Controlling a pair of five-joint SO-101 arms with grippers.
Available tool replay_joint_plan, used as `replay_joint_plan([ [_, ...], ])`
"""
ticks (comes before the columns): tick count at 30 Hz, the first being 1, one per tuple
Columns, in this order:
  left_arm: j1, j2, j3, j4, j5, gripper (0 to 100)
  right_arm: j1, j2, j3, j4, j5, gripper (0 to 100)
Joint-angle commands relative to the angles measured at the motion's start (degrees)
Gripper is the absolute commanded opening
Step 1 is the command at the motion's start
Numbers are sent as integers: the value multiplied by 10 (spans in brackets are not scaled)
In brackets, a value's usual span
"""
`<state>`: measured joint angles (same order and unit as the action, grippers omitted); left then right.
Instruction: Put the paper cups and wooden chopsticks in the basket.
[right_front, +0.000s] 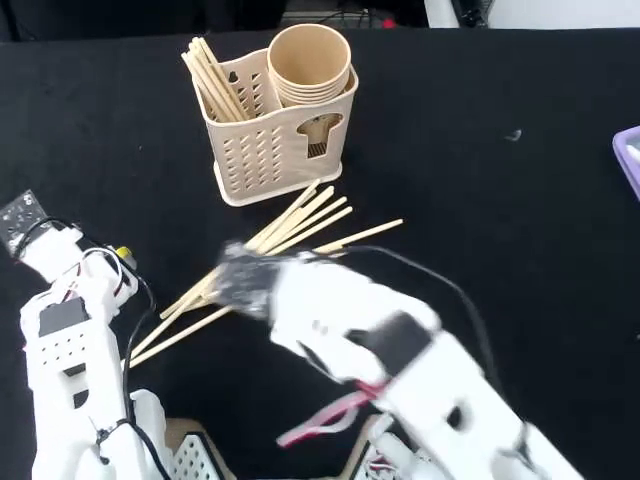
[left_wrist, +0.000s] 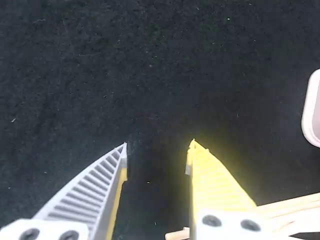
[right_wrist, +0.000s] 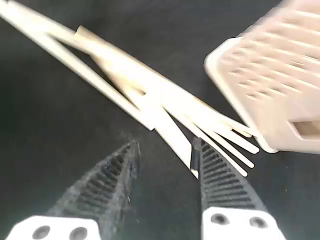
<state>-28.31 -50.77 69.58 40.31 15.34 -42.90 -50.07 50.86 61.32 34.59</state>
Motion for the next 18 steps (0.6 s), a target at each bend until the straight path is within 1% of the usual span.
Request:
replay_joint_plan([
  [1,-30,-9,-7,-7,5,198,-14,131,-24,-73,60,183],
  [4,-40,-9,-7,-9,13,198,-14,240,-50,-116,74,184],
  [7,-37,-9,-7,-9,18,198,-14,342,-104,-122,84,186],
  [10,-33,-9,-4,-10,18,198,-14,422,-166,-96,83,250],
  [13,-27,-9,-2,-10,18,198,-14,466,-211,-77,83,319],
  [15,-27,-9,-2,-10,19,198,-14,480,-227,-80,87,318],
  [18,-27,-9,-2,-10,19,198,-18,493,-240,-81,133,308],
])
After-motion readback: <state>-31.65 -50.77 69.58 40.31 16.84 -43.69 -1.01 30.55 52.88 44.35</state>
